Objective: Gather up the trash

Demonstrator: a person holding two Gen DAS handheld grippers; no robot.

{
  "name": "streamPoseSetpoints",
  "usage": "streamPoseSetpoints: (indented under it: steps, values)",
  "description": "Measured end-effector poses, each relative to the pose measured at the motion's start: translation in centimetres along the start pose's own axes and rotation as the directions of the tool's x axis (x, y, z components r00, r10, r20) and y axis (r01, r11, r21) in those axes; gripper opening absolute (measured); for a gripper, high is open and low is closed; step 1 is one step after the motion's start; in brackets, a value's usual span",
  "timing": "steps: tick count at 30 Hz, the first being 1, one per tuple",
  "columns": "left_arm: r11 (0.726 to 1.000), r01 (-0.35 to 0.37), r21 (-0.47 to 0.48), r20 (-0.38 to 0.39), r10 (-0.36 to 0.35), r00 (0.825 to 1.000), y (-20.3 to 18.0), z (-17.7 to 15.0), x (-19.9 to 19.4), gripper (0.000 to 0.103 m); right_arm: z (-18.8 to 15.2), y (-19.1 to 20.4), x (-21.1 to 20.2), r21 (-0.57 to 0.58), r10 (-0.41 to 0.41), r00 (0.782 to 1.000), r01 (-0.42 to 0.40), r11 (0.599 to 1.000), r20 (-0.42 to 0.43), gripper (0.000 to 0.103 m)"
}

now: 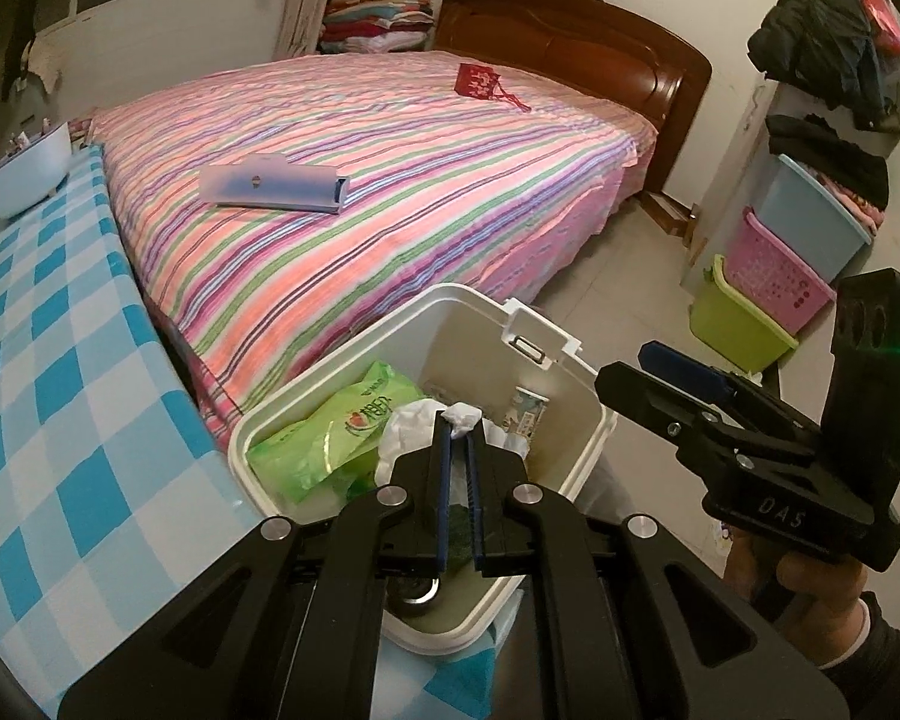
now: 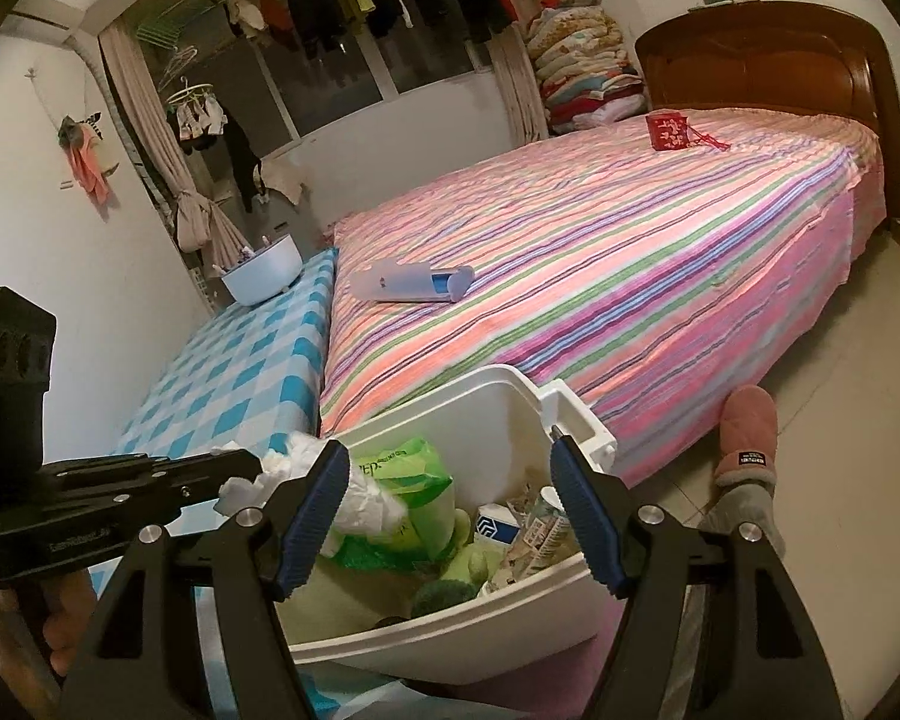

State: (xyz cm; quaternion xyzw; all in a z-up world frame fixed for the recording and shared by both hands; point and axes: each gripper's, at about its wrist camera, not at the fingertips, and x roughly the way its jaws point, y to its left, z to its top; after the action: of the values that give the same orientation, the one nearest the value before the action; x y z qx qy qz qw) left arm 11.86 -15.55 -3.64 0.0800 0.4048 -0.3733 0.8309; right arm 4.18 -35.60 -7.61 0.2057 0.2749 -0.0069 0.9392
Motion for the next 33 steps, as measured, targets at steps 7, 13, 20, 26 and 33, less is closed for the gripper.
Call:
streamPoseSetpoints:
  steps: [7,13,20,26,33]
  values:
    - [0.997,-0.065,0.035,0.055,0.063,0.997,-0.7,0.2,-0.5,0.081,-0.2,-0.2,-0.4,0.007,-0.003,1.0,0.003,1.0,-0.001,0.068]
    - [0.992,-0.121,0.046,0.087,0.117,0.989,-0.7,0.3,-1.5,0.089,-0.3,-0.1,-0.6,0.01,-0.002,1.0,0.002,1.0,0.0,0.068]
    - [0.981,-0.188,0.042,0.082,0.185,0.979,0.0,-1.1,-2.1,0.089,-0.6,0.1,-1.0,0.01,0.002,1.0,-0.002,1.0,0.007,0.068]
    - [0.964,-0.265,0.008,0.095,0.263,0.96,0.1,-2.1,-3.9,0.089,-1.2,0.8,-1.8,0.005,-0.004,1.0,0.004,1.0,0.001,0.068]
    - [0.919,-0.393,-0.035,0.112,0.394,0.912,0.7,-4.4,-6.5,0.092,-2.2,3.0,-4.0,-0.056,-0.065,0.998,0.066,0.996,0.01,0.068]
